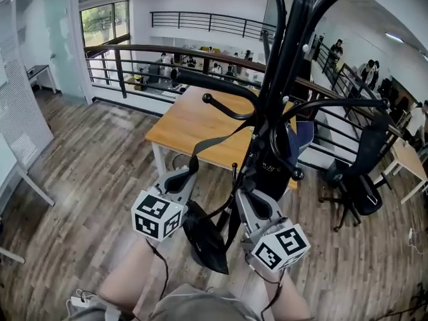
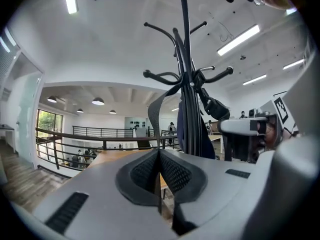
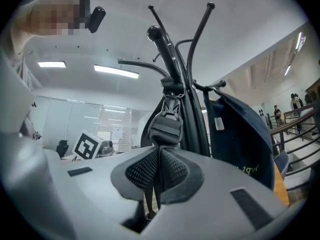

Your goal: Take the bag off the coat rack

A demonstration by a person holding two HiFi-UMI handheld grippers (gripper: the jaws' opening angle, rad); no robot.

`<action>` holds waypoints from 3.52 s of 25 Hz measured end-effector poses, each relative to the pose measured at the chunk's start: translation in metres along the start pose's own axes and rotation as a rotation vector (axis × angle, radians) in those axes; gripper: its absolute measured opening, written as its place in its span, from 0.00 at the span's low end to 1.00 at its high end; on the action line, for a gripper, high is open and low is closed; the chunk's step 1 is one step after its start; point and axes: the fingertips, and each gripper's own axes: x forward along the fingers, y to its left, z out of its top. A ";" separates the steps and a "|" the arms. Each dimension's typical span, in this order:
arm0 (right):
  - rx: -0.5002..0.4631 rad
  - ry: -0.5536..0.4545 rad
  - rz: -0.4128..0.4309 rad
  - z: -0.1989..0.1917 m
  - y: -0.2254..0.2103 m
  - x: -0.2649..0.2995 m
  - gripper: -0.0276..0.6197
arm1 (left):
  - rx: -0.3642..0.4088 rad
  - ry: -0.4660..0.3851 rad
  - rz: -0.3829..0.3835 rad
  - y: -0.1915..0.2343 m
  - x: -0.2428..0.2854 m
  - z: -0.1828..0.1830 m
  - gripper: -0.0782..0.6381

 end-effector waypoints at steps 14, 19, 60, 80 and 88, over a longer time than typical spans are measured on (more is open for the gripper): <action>0.014 -0.204 0.164 0.133 0.061 0.010 0.09 | 0.100 -0.175 0.102 0.022 -0.072 0.138 0.13; 0.009 -0.263 0.193 0.168 0.078 0.014 0.09 | 0.122 -0.217 0.133 0.027 -0.096 0.177 0.13; 0.017 -0.252 0.637 0.160 0.242 0.085 0.09 | 0.062 -0.245 0.744 0.091 -0.388 0.187 0.13; 0.059 0.064 0.745 0.000 0.285 0.133 0.09 | -0.054 -0.061 1.017 0.085 -0.463 0.032 0.13; 0.018 0.183 0.736 -0.064 0.285 0.136 0.09 | -0.078 0.066 1.019 0.078 -0.451 -0.042 0.13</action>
